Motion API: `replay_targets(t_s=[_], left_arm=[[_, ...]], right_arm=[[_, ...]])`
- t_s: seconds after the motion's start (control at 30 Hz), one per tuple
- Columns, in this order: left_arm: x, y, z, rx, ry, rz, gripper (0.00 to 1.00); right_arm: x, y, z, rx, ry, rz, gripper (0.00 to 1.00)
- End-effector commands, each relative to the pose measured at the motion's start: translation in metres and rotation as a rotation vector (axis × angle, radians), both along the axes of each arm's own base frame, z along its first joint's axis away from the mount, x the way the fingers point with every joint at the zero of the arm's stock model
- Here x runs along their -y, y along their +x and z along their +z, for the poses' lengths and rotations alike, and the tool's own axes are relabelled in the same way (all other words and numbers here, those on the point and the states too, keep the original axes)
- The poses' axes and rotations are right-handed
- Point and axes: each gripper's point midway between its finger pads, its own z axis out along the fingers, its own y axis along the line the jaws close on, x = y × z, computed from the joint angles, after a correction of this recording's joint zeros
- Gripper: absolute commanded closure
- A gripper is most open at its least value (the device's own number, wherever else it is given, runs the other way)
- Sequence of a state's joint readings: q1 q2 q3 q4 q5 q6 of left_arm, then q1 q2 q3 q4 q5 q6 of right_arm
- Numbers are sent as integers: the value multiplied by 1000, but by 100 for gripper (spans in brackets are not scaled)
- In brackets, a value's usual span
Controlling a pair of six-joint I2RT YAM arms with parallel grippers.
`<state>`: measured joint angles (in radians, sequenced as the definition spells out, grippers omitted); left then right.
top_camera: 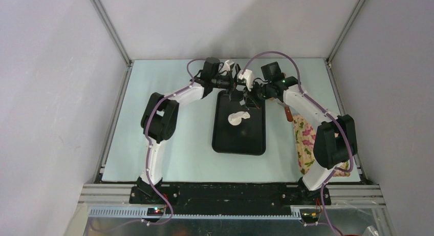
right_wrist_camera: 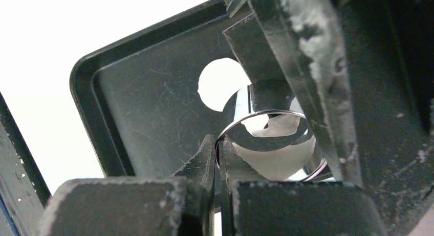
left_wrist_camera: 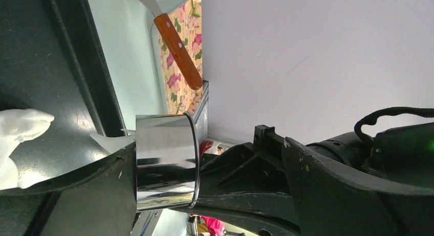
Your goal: Roll out the dumpling wrappers from the dough
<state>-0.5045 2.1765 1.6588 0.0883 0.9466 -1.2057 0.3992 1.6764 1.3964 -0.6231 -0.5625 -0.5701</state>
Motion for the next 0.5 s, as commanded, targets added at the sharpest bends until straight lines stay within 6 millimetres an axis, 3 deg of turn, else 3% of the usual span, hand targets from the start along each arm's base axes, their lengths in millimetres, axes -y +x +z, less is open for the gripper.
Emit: replay_targets(t_s=[0.0, 0.47], left_arm=[[-4, -11, 59, 102, -79, -29, 0], [-9, -3, 59, 98, -82, -13, 0]], right_arm=[[9, -3, -14, -23, -66, 39, 100], [47, -7, -44, -107, -163, 17, 100]])
